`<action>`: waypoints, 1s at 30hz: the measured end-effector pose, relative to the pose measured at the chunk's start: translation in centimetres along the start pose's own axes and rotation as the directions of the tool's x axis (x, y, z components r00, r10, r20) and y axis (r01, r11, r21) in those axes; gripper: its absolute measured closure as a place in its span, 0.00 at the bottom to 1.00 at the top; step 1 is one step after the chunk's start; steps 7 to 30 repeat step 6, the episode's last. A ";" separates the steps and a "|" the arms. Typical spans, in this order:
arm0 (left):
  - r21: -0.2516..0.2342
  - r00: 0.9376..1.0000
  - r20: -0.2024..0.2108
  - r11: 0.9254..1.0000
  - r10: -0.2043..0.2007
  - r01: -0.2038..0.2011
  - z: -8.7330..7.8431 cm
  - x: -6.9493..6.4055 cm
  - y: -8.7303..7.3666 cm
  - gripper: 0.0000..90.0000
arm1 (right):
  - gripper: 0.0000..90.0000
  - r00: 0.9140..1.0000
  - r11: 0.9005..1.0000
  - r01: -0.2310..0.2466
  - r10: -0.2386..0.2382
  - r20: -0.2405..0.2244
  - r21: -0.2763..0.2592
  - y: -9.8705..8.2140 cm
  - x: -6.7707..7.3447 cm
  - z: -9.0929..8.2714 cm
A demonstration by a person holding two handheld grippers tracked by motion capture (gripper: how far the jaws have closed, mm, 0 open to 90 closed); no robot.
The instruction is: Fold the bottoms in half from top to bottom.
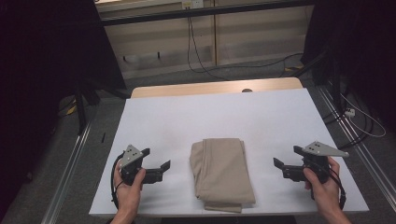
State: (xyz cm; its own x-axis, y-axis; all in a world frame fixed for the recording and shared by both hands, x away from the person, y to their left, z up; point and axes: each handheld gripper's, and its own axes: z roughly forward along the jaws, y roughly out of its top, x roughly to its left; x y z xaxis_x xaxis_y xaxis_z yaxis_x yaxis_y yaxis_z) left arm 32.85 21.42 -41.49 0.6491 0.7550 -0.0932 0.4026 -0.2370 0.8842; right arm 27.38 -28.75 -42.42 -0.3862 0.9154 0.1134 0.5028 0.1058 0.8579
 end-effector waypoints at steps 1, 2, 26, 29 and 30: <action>-0.002 1.000 0.001 1.000 0.000 0.000 0.0 -0.1 0.0 0.06 | 0.11 1.000 1.000 0.002 -0.002 -0.002 0.000 0.0 0.0 0.0; -0.002 1.000 0.002 1.000 0.001 -0.001 0.0 -0.1 0.0 0.06 | 0.10 1.000 1.000 0.004 -0.004 -0.001 -0.002 0.0 0.1 0.0; 0.000 1.000 0.001 1.000 -0.003 0.003 0.0 -0.1 0.0 0.06 | 0.09 1.000 1.000 0.008 -0.008 -0.014 -0.001 0.0 0.2 0.0; 0.000 1.000 0.001 1.000 -0.003 0.003 0.0 -0.1 0.0 0.06 | 0.09 1.000 1.000 0.008 -0.008 -0.014 -0.001 0.0 0.2 0.0; 0.000 1.000 0.001 1.000 -0.003 0.003 0.0 -0.1 0.0 0.06 | 0.09 1.000 1.000 0.008 -0.008 -0.014 -0.001 0.0 0.2 0.0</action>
